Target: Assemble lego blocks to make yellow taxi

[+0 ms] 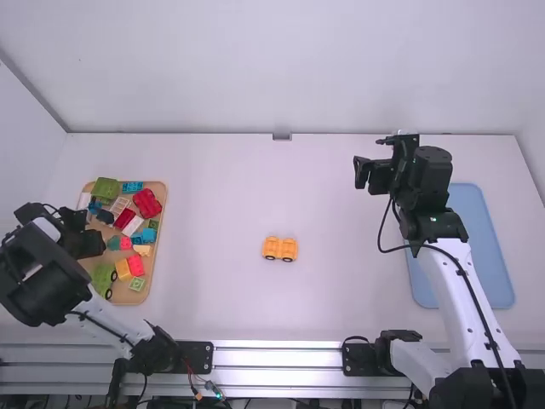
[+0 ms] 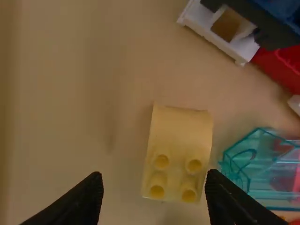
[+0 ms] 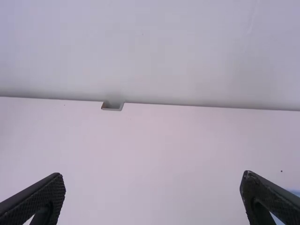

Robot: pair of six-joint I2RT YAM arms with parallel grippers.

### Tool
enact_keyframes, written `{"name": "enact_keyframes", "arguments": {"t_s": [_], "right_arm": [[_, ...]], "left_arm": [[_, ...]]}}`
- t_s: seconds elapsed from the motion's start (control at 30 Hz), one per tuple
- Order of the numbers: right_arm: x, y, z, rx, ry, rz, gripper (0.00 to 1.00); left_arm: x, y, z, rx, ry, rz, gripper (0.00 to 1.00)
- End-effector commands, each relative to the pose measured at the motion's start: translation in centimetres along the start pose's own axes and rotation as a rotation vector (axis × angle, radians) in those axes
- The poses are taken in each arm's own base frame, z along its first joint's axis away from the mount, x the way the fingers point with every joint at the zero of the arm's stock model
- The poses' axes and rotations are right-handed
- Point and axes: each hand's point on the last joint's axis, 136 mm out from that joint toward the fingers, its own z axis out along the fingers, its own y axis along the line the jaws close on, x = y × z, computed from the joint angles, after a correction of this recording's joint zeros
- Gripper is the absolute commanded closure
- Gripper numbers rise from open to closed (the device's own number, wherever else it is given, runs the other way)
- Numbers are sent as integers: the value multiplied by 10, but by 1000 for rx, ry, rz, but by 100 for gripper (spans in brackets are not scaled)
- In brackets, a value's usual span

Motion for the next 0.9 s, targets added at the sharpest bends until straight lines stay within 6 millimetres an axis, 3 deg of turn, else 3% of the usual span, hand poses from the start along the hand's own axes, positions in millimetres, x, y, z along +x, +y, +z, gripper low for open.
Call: {"name": "enact_keyframes", "arguments": {"t_s": [0.0, 0.27, 0.33, 0.43, 0.5, 0.6, 0.7, 0.77, 0.87], "right_arm": [[-17, 3, -3, -8, -34, -4, 2], [-17, 3, -3, -8, -34, -4, 2], [-16, 3, -3, -8, -32, -4, 2], [-16, 2, -3, -8, -29, -2, 2], [-16, 3, -3, -8, -29, -3, 2], [-16, 3, -3, -8, -31, -3, 2], [-17, 4, -3, -14, -33, -4, 2], [-17, 5, -3, -24, -33, -4, 2], [-17, 8, -3, -42, -33, -4, 2]], "left_arm": [[3, -16, 15, 51, 23, 31, 43], [-2, -16, 22, 5, 37, 36, 48], [-2, -14, 22, -6, 38, 16, 52], [3, -18, 22, 12, 57, 12, 67], [6, -20, 22, 16, 70, 4, 67], [11, -19, 20, -5, 102, -87, 68], [11, -18, 13, -12, 118, -249, 82], [6, -24, 7, 13, 129, -344, 97], [-1, -34, -3, 32, 152, -420, 98]]}}
